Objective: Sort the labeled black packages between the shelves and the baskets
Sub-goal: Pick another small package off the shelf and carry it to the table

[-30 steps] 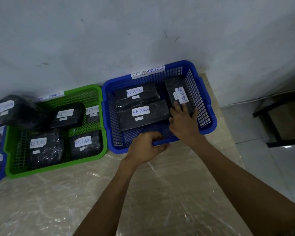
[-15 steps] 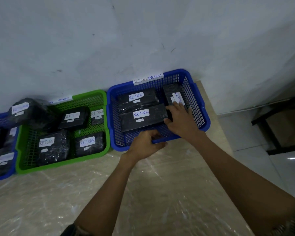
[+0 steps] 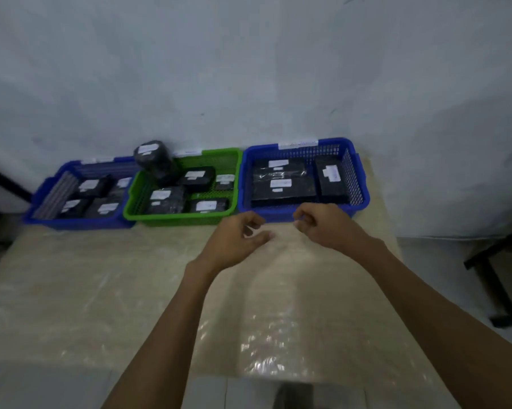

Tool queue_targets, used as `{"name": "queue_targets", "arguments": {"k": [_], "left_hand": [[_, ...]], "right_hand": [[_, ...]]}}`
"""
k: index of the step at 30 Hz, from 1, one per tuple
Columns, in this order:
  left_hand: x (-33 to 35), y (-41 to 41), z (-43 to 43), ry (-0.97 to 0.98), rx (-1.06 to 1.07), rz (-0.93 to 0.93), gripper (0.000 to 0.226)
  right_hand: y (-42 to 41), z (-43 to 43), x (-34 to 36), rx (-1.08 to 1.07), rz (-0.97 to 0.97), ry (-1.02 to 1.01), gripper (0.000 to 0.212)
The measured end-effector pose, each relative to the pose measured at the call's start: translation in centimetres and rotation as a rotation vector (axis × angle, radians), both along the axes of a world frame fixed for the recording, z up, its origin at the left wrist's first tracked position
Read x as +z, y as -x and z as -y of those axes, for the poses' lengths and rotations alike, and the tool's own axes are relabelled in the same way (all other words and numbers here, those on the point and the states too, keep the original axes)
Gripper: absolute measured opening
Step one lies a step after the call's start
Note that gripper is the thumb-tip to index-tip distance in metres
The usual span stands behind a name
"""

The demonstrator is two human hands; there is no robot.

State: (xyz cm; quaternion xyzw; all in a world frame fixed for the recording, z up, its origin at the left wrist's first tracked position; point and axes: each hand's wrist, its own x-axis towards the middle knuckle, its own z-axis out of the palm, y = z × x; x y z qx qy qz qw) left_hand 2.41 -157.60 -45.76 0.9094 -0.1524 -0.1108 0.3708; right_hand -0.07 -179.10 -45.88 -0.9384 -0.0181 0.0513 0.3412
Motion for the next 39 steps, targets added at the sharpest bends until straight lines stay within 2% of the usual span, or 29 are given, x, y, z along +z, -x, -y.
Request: {"name": "queue_targets", "arguments": {"k": [12,24,28,35,39], "left_hand": [[3.2,16.6,-17.3,-0.025,0.189,-0.015,0.034],[3.4,27.5,-42.1,-0.087,0.164,-0.015,0.037],[4.3,27.6,-49.5,-0.036,0.189,-0.059,0.033],[3.8,22.4,-62.9,0.001,0.277,-0.035,0.034],[3.8,19.8,-71.2,-0.054,0.297,-0.09,0.035]], "right_hand": [[13.5,-15.0,4.9,0.293,-0.09,0.202,0.026],[22.0,-37.9,5.5,0.384,-0.099,0.361,0.036],[21.7,-44.2,6.8,0.396,-0.119,0.365,0.034],[16.0,-57.8,5.0,0.451,-0.093,0.335,0.034],[12.0,-66.8,4.6,0.5,-0.115,0.303,0.035]]}}
